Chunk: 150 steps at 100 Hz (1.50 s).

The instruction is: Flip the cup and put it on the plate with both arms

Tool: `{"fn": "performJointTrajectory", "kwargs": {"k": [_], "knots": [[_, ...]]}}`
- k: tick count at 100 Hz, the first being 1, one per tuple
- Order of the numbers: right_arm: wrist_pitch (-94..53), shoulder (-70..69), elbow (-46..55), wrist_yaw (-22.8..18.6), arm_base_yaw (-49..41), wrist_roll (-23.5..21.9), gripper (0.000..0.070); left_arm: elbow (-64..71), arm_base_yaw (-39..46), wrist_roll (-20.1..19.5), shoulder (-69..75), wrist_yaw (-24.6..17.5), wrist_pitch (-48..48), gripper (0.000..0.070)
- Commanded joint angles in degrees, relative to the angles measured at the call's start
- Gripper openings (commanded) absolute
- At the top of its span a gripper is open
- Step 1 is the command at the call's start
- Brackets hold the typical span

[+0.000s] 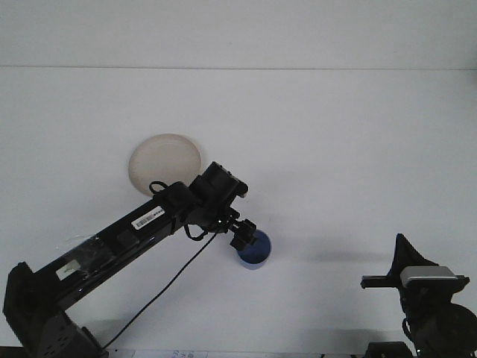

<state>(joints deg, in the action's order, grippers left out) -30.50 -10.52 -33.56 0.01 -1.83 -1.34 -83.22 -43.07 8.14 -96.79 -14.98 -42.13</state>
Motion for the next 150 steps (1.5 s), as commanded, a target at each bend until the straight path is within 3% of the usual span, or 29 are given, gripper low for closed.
{"fn": "performJointTrajectory", "kwargs": {"k": [1,18,22,31,35,76,101,130,150], "knots": [[0.9,0.0,-0.4,0.0,0.0,-0.7,0.0000,-1.2,-0.8,-1.1,-2.3,0.2,0.3,0.0423],[0.9,0.0,-0.4,0.0,0.0,-0.8,0.0000,-1.2,-1.4,-1.2,-5.7,0.2,0.4,0.0393],[0.9,0.0,-0.4,0.0,0.0,-0.8,0.0000,-1.2,-1.5,-1.2,-6.1,0.2,0.3,0.0314],[0.9,0.0,-0.4,0.0,0.0,-0.8,0.0000,-1.2,-1.8,-1.3,-6.3,0.2,0.4,0.0062],[0.9,0.0,-0.4,0.0,0.0,-0.8,0.0000,-1.2,-2.0,-1.4,-6.3,0.2,0.7,0.0000],[0.9,0.0,-0.4,0.0,0.0,-0.8,0.0000,-9.4,1.8,-2.4,-4.2,7.2,-5.0,0.0006],[0.9,0.0,-0.4,0.0,0.0,-0.8,0.0000,-17.7,12.8,-4.7,-3.6,18.9,-8.8,0.0006],[0.9,0.0,-0.4,0.0,0.0,-0.9,0.0000,-17.7,26.6,-4.6,-5.5,19.2,-8.8,0.0007],[0.9,0.0,-0.4,0.0,0.0,-1.6,0.0000,-17.7,31.2,-4.5,-7.3,19.2,-8.2,0.0007]]}}
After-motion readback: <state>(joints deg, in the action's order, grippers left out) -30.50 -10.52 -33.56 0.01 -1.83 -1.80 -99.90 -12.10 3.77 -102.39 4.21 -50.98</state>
